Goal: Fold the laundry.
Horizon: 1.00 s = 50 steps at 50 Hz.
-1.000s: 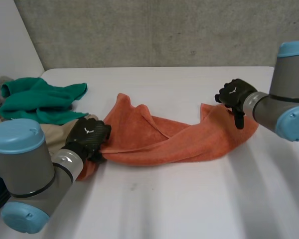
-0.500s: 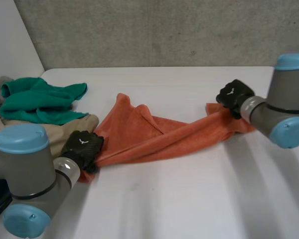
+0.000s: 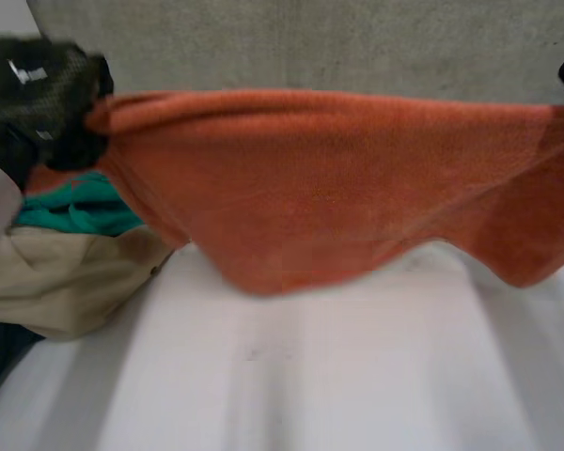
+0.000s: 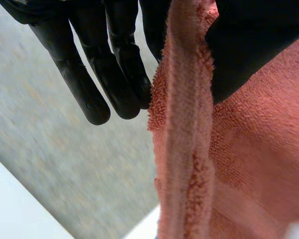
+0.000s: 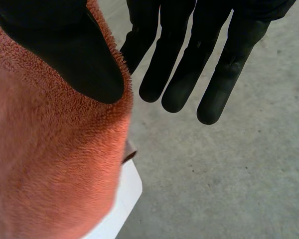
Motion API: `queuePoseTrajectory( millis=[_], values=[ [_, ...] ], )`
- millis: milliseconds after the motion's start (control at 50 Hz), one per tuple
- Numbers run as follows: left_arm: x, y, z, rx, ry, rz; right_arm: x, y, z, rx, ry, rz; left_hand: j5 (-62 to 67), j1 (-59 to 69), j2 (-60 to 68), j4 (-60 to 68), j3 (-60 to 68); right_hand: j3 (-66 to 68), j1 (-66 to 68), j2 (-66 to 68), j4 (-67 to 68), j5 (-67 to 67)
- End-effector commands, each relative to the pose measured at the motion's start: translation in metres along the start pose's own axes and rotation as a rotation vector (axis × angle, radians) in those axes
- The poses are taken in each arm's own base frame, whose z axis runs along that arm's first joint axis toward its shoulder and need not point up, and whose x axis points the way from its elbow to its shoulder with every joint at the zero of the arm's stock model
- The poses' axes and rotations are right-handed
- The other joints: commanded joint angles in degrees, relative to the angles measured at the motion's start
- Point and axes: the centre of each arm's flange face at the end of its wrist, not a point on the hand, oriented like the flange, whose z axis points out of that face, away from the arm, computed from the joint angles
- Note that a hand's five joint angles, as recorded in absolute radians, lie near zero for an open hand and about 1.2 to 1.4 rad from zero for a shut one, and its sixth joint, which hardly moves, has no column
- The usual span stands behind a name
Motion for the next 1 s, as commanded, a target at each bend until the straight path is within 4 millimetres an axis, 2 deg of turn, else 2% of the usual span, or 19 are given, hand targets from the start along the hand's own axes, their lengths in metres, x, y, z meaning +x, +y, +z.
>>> queuePoseTrajectory(
  millis=[20,120,140,200,240,280,300,360,380,460,520,600,680,760,820,840,900,920,1000],
  values=[
    [0.003,0.019,0.029,-0.155,0.094,0.032,-0.031,0.023,0.000,-0.123,-0.158,0.012,12.84,15.19,12.01,11.31,11.86,12.07,17.50,12.75,11.47,11.72],
    [0.019,0.070,0.063,-0.338,0.168,0.054,-0.070,0.042,0.021,-0.198,-0.283,-0.054,12.84,15.19,12.01,11.31,11.86,12.07,17.50,12.75,11.47,11.72],
    [0.024,0.083,0.075,-0.363,0.182,0.068,-0.080,0.048,0.033,-0.214,-0.281,-0.052,12.84,15.19,12.01,11.31,11.86,12.07,17.50,12.75,11.47,11.72],
    [0.030,0.096,0.093,-0.364,0.196,0.085,-0.090,0.053,0.056,-0.207,-0.234,-0.033,12.84,15.19,12.01,11.31,11.86,12.07,17.50,12.75,11.47,11.72],
    [0.032,0.093,0.114,-0.292,0.182,0.089,-0.089,0.054,0.081,-0.178,-0.141,-0.003,12.84,15.19,12.01,11.31,11.86,12.07,17.50,12.75,11.47,11.72],
    [0.029,0.084,0.129,-0.211,0.159,0.088,-0.081,0.048,0.096,-0.131,-0.052,0.027,12.84,15.19,12.01,11.31,11.86,12.07,17.50,12.75,11.47,11.72],
    [0.024,0.067,0.141,-0.104,0.122,0.084,-0.068,0.039,0.109,-0.070,0.053,0.062,12.84,15.19,12.01,11.31,11.86,12.07,17.50,12.75,11.47,11.72],
    [0.015,0.037,0.155,0.077,0.049,0.065,-0.040,0.021,0.122,0.049,0.224,0.136,12.84,15.19,12.01,11.31,11.86,12.07,17.50,12.75,11.47,11.72],
    [0.005,0.013,0.159,0.208,-0.007,0.042,-0.022,0.009,0.125,0.142,0.326,0.195,12.84,15.19,12.01,11.31,11.86,12.07,17.50,12.75,11.47,11.72],
    [-0.013,-0.038,0.157,0.494,-0.122,-0.046,0.021,-0.017,0.117,0.411,0.521,0.319,12.84,15.19,12.01,11.31,11.86,12.07,17.50,12.75,11.47,11.72],
    [-0.013,-0.043,0.151,0.510,-0.127,-0.085,0.034,-0.026,0.111,0.539,0.568,0.346,12.84,15.19,12.01,11.31,11.86,12.07,17.50,12.75,11.47,11.72],
    [-0.002,-0.022,0.146,0.404,-0.078,-0.084,0.018,-0.018,0.109,0.554,0.472,0.313,12.84,15.19,12.01,11.31,11.86,12.07,17.50,12.75,11.47,11.72],
    [0.015,0.018,0.141,0.237,-0.029,-0.062,-0.012,0.006,0.111,0.466,0.349,0.290,12.84,15.19,12.01,11.31,11.86,12.07,17.50,12.75,11.47,11.72],
    [0.040,0.074,0.129,0.047,0.034,-0.018,-0.053,0.049,0.113,0.285,0.204,0.271,12.84,15.19,12.01,11.31,11.86,12.07,17.50,12.75,11.47,11.72],
    [0.054,0.103,0.120,-0.042,0.072,0.009,-0.077,0.073,0.111,0.179,0.128,0.260,12.84,15.19,12.01,11.31,11.86,12.07,17.50,12.75,11.47,11.72],
    [0.064,0.123,0.113,-0.096,0.099,0.028,-0.093,0.090,0.108,0.109,0.077,0.248,12.84,15.19,12.01,11.31,11.86,12.07,17.50,12.75,11.47,11.72],
    [0.074,0.151,0.105,-0.159,0.126,0.060,-0.114,0.112,0.103,0.022,0.007,0.221,12.84,15.19,12.01,11.31,11.86,12.07,17.50,12.75,11.47,11.72],
    [0.081,0.170,0.099,-0.197,0.142,0.077,-0.127,0.126,0.100,-0.028,-0.034,0.203,12.84,15.19,12.01,11.31,11.86,12.07,17.50,12.75,11.47,11.72],
    [0.089,0.203,0.090,-0.245,0.151,0.113,-0.145,0.155,0.095,-0.114,-0.095,0.146,8.03,10.38,7.20,6.50,7.05,12.07,17.50,12.75,11.47,11.72]
  ],
)
